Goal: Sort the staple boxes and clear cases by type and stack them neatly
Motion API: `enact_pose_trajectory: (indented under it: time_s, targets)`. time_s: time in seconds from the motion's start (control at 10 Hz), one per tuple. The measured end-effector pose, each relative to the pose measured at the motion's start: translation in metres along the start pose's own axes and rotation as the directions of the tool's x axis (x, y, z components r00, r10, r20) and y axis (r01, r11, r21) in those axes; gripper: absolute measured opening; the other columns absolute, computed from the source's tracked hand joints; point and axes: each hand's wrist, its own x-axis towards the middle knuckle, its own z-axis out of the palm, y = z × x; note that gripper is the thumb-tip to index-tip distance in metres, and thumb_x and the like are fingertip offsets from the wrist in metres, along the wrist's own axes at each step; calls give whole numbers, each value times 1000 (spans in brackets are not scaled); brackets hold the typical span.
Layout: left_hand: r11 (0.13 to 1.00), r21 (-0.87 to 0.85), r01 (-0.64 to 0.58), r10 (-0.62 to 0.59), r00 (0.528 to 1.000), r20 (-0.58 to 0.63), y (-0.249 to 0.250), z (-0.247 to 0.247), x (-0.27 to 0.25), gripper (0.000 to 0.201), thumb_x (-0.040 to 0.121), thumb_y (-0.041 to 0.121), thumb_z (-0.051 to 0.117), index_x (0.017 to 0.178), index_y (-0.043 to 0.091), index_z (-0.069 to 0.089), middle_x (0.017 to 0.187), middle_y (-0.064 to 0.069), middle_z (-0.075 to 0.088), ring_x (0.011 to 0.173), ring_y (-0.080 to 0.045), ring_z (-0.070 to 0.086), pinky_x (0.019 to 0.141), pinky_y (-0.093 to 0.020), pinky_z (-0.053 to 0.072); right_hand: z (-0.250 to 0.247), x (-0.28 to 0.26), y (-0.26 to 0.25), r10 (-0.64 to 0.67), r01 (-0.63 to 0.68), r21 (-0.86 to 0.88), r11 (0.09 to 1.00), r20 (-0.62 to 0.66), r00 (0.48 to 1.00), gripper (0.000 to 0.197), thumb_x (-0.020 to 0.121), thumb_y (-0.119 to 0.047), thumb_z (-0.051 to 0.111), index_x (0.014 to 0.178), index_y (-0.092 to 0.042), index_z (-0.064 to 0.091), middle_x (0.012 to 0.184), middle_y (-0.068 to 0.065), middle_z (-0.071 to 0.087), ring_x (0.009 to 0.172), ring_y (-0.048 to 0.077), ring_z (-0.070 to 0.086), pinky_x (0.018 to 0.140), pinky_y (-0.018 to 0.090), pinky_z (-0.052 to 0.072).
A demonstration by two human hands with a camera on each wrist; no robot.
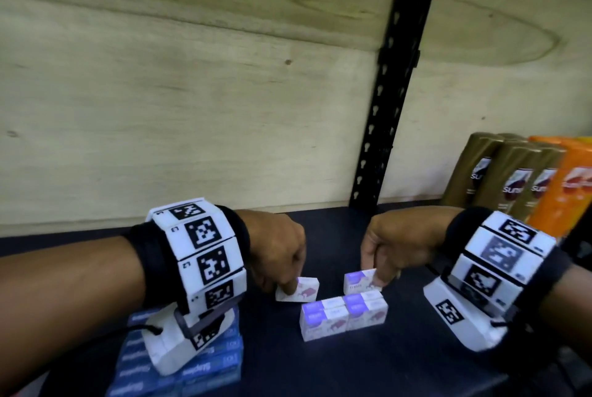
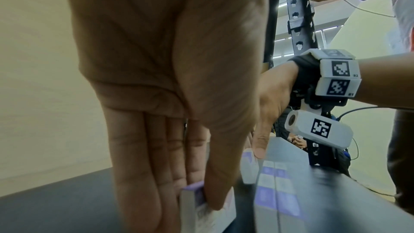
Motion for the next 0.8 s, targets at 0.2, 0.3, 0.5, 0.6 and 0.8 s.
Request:
enact_pose_trajectory:
  time_s: [0.2,0.3,0.5,0.6,0.8]
  targets:
    - [992,-127,14,-6,998,61,8,3,-9,18,90,16,64,106,14,73,94,-4,76,69,-11,66,80,-21,56,7,-9,8,-31,29,65,997,36,999,16,91,-18,68,105,-21,76,98,-2,77,79,5,66,84,30,55]
    - [989,-145,8,0,999,49,11,3,-9,23,91,11,58,109,14,72,95,-5,76,70,-12,67,83,-23,57,8,-10,9,-47,44,85,995,32,998,17,95,-17,63,107,-20,75,97,-1,76,77,2,65,74,22,51]
    - [991,-131,-9,10,1000,4,19,4,-6,24,90,11,55,105,16,73,94,-3,76,73,-12,69,80,-23,57,10,-7,2,-83,81,108,991,18,996,17,96,-16,62,108,-16,74,93,-2,74,76,2,64,78,27,52]
    - [992,-129,-11,11,1000,2,25,5,-1,22,89,11,57,103,16,73,92,-4,77,72,-12,69,82,-25,58,11,-7,-4,-86,85,59,995,2,996,17,96,-18,62,107,-20,74,91,-6,74,74,1,63,82,26,53]
    - [999,34,-19,24,990,-139,30,-1,-10,20,88,30,63,103,23,72,97,6,74,90,-14,69,87,-33,57,7,-17,-10,-8,-10,-105,994,-171,985,19,94,-37,62,111,-32,69,99,-13,72,87,2,64,86,23,51]
